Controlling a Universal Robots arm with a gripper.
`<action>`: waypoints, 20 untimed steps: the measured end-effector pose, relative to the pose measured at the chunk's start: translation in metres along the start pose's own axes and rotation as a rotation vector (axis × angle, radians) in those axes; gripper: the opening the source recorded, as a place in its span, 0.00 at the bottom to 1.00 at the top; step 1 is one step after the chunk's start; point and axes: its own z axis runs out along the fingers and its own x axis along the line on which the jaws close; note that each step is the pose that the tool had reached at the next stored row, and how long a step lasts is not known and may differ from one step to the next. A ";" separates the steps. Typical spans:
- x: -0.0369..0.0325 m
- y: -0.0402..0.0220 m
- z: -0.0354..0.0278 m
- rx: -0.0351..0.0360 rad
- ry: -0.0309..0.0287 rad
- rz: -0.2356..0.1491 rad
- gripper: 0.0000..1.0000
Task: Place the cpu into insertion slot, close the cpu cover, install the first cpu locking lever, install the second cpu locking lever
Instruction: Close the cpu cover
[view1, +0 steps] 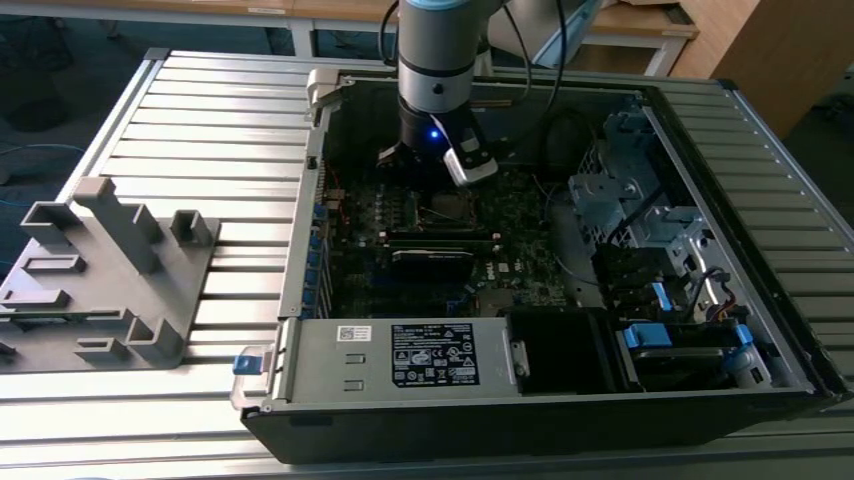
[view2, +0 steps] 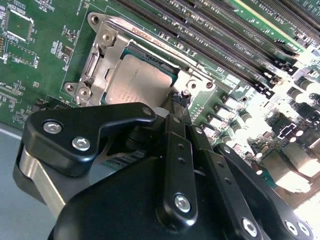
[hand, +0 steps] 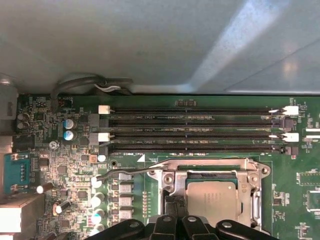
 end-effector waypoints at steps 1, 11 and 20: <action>0.0000 -0.0001 -0.0013 0.0007 0.0004 0.000 0.11; -0.0003 -0.0001 -0.0109 0.0010 0.0008 0.000 0.11; -0.0079 -0.0001 -0.0101 0.0010 0.0010 0.000 0.11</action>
